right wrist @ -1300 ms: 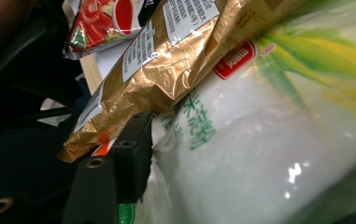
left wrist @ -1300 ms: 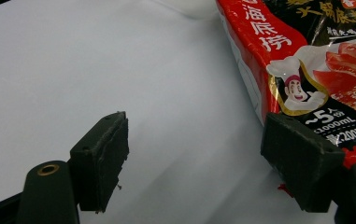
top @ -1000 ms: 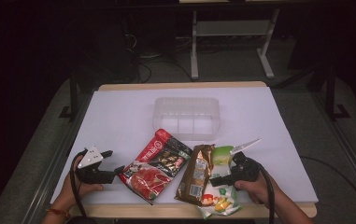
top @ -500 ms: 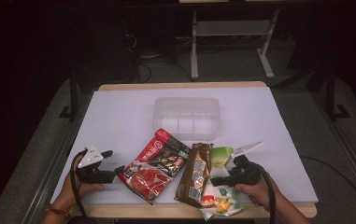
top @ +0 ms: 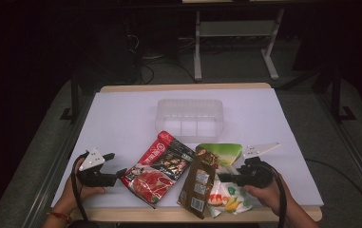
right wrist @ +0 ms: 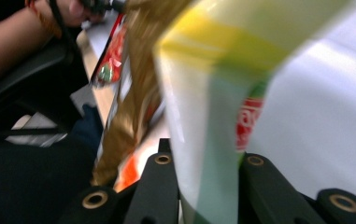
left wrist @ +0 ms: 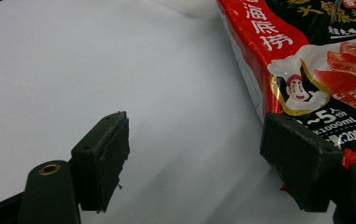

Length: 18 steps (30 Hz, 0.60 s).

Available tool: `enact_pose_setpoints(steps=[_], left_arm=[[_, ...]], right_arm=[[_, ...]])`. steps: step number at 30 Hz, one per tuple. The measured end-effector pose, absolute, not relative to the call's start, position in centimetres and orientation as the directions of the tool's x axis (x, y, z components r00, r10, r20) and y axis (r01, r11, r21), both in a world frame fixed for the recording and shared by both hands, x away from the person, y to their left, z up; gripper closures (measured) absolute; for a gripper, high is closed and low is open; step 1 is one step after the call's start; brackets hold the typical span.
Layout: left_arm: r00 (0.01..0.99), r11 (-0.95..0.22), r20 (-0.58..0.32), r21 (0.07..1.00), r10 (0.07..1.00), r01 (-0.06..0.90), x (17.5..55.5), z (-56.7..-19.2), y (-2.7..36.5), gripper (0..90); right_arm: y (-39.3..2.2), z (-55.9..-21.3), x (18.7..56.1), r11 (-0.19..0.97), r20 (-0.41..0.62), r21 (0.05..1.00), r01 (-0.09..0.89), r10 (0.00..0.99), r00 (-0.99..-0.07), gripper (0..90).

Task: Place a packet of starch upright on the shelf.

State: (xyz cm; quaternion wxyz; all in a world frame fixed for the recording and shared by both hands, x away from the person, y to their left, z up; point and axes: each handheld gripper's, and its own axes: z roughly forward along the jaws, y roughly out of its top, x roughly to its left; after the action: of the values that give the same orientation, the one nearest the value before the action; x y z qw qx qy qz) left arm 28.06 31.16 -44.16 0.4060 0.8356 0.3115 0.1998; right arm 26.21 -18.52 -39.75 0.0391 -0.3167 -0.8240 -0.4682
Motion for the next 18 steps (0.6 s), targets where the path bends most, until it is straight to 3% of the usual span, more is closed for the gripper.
enact_pose_setpoints(steps=[7,8,18], left_arm=[[0.724,-0.47,0.072,0.804,0.686,0.365,28.2,-44.2,31.2,22.9],[0.724,-0.469,0.072,0.804,0.686,0.365,28.2,-44.2,31.2,22.9],[0.72,-0.461,0.062,0.805,0.691,0.374,28.2,-44.4,31.2,23.0]], right_arm=[[-19.6,-38.7,26.4,0.312,0.272,0.8,0.512,0.572,-0.774,84.1],[-19.6,-38.6,26.4,0.311,0.222,0.821,0.478,0.599,-0.77,84.1],[-19.6,-37.5,26.4,0.272,0.062,0.901,0.338,0.69,-0.721,84.2]])
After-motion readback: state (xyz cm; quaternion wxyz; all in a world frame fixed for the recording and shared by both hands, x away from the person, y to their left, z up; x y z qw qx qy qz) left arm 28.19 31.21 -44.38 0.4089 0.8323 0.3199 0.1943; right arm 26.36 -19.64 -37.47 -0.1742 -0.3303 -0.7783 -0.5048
